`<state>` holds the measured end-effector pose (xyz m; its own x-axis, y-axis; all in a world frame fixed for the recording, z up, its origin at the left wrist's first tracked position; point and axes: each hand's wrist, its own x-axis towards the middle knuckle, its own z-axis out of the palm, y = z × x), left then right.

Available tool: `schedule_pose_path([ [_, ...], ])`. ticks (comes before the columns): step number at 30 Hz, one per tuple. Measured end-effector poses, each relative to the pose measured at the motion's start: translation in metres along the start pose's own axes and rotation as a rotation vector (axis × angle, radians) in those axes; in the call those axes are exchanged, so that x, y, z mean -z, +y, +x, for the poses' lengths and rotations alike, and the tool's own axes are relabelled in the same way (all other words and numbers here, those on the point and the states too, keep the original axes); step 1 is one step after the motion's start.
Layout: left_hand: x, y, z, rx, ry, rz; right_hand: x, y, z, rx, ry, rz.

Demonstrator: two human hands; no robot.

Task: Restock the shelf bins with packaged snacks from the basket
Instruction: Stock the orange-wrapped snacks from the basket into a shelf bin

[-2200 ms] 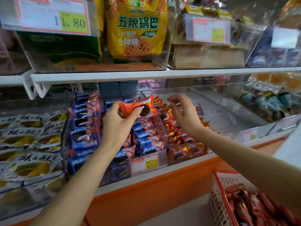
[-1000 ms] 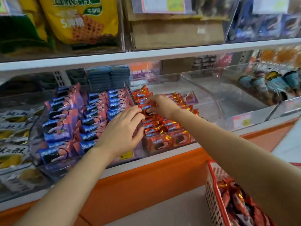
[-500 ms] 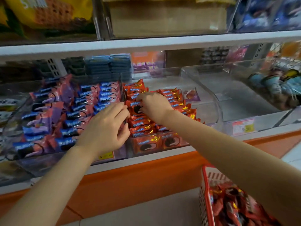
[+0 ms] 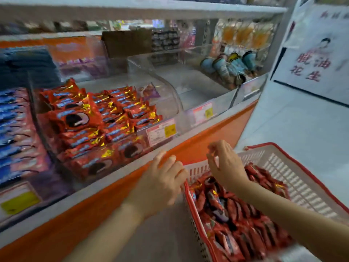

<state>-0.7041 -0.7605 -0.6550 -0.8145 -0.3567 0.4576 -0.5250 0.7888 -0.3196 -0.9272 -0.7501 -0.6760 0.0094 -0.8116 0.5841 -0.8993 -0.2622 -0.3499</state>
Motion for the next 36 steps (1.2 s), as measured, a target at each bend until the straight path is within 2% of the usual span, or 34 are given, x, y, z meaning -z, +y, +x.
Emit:
schedule_pose_path([
  [2, -0.027, 0.021, 0.008, -0.068, -0.264, -0.100, -0.001, 0.031, -0.031, -0.014, -0.218, -0.196],
  [4, -0.048, 0.038, 0.010, -0.129, -0.478, -0.153, -0.007, 0.051, -0.057, -0.139, -0.499, -0.252],
  [7, -0.079, 0.049, -0.001, -0.195, -0.574, -0.220, -0.028, 0.066, -0.088, -0.384, -0.812, -0.207],
  [10, -0.089, 0.051, -0.010, -0.129, -0.587, -0.286, -0.056, 0.068, -0.102, -0.430, -0.917, -0.227],
  [14, -0.089, 0.052, -0.019, -0.121, -0.535, -0.322, -0.084, 0.061, -0.102, -0.544, -0.914, -0.286],
  [19, -0.080, 0.045, -0.039, -0.091, -0.491, -0.382, -0.097, 0.045, -0.098, -0.473, -0.894, -0.340],
  [22, -0.069, 0.040, -0.054, -0.060, -0.532, -0.426, -0.091, 0.037, -0.095, -0.462, -0.901, -0.248],
  [30, -0.052, 0.033, -0.097, -0.009, -0.513, -0.528, -0.076, -0.005, -0.091, -0.481, -0.781, -0.008],
  [36, -0.040, 0.024, -0.119, 0.001, -0.481, -0.563, -0.073, -0.030, -0.082, -0.424, -0.793, 0.097],
])
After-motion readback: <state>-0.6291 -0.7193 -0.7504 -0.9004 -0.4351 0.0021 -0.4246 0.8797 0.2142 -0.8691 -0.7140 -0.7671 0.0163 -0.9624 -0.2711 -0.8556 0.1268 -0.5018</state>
